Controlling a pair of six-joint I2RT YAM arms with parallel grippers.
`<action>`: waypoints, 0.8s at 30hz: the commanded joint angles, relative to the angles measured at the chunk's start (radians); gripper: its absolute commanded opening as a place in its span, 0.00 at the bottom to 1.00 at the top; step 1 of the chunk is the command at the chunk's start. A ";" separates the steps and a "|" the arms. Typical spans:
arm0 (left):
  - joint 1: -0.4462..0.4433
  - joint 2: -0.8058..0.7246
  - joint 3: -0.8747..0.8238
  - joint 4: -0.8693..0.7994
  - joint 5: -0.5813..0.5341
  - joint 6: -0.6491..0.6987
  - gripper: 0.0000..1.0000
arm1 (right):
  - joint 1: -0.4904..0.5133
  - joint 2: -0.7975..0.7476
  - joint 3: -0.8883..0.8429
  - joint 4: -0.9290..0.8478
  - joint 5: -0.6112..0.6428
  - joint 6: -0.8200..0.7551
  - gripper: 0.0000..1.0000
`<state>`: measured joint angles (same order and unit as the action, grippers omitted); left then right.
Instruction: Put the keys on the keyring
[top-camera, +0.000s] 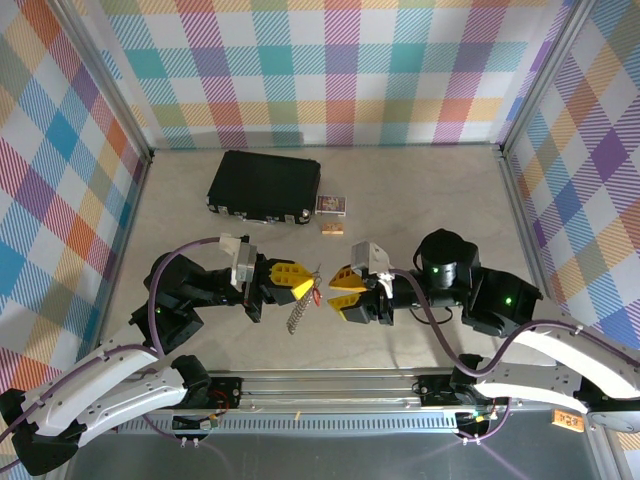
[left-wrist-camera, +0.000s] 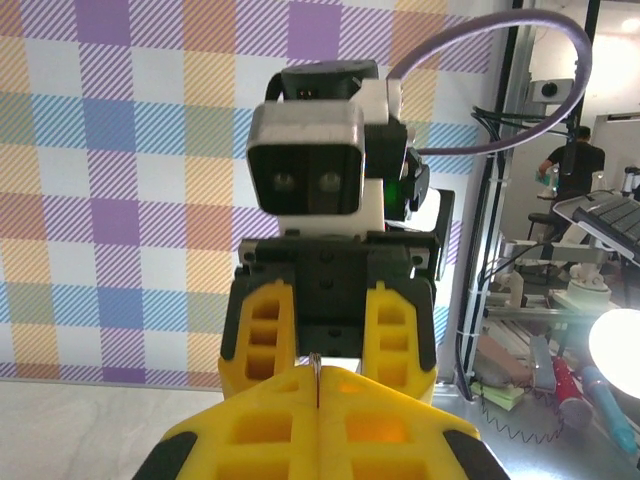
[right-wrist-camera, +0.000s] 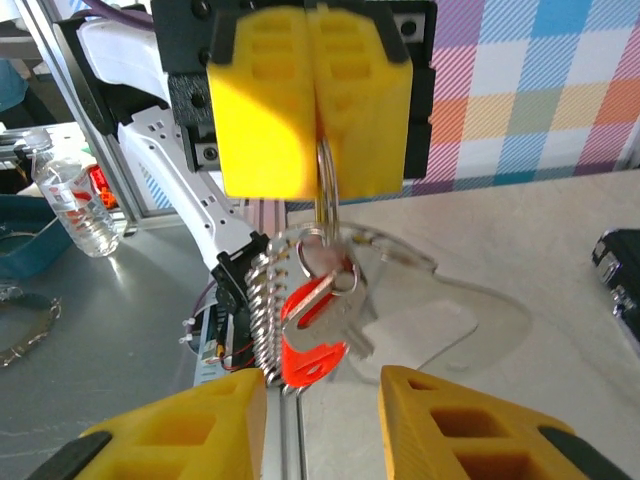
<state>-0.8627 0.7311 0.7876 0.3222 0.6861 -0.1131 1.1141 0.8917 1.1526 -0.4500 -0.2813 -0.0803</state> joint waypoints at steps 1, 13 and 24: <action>-0.004 -0.015 -0.008 0.072 -0.015 -0.009 0.00 | 0.006 -0.022 -0.016 0.077 -0.024 0.050 0.33; -0.005 -0.003 -0.016 0.099 -0.016 -0.028 0.00 | 0.007 -0.008 -0.040 0.125 -0.025 0.062 0.42; -0.005 0.004 -0.018 0.104 -0.014 -0.031 0.00 | 0.007 0.024 -0.045 0.151 -0.020 0.067 0.40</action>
<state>-0.8627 0.7425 0.7746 0.3515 0.6693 -0.1352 1.1141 0.9096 1.1198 -0.3408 -0.2962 -0.0288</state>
